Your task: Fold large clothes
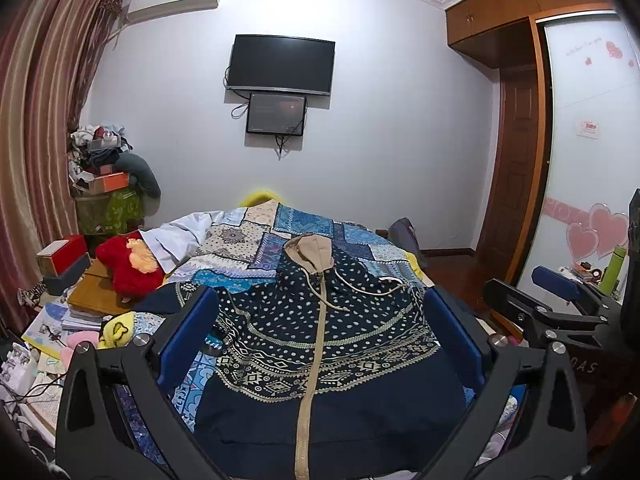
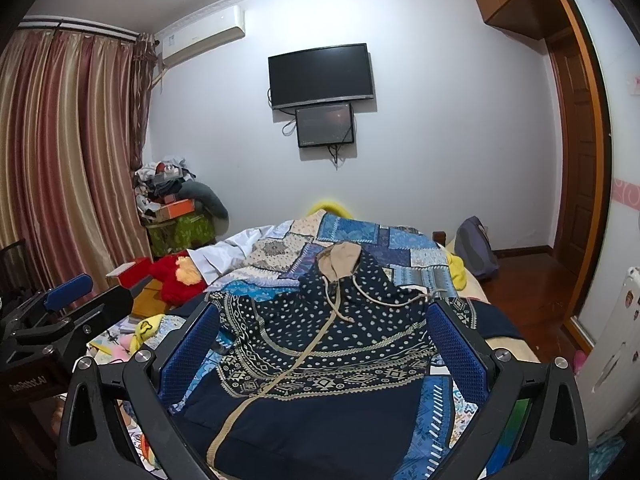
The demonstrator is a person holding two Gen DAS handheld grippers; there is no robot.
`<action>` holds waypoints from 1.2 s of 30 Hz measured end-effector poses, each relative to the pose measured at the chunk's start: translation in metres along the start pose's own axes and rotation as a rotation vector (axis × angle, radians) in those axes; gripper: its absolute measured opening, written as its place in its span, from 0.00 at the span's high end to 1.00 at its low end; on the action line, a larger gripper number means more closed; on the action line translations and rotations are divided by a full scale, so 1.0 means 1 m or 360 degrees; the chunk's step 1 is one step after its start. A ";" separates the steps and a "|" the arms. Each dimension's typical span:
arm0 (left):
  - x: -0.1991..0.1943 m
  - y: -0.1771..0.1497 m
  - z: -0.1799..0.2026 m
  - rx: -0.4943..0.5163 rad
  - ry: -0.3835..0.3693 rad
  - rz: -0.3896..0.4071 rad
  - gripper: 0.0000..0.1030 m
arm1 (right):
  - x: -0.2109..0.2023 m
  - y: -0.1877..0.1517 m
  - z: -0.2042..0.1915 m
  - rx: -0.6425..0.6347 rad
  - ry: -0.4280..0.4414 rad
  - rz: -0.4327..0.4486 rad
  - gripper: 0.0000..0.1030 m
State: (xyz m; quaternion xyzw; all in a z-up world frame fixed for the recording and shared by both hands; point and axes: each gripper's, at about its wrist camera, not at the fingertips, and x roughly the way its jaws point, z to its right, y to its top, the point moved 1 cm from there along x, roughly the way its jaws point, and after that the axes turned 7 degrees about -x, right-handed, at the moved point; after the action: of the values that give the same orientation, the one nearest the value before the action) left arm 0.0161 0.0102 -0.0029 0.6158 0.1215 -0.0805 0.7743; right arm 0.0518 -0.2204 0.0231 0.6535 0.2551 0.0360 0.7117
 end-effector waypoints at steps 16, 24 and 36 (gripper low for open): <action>0.109 0.008 -0.070 -0.0107 0.0186 -0.0161 0.00 | 0.109 0.000 -0.002 -0.0023 0.0041 -0.0189 0.00; 0.204 -0.017 -0.166 -0.0235 0.0501 -0.0382 0.00 | 0.221 -0.005 0.005 -0.0020 0.0077 -0.0373 0.00; 0.319 -0.066 -0.300 -0.0613 0.0711 -0.0760 0.00 | 0.400 -0.056 0.002 -0.0252 0.0194 -0.0871 0.00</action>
State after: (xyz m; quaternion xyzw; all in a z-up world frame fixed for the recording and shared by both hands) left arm 0.2763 0.2950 -0.2197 0.4156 0.4404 -0.0981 0.7898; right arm 0.3838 -0.0761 -0.1569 0.4996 0.4605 -0.0983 0.7271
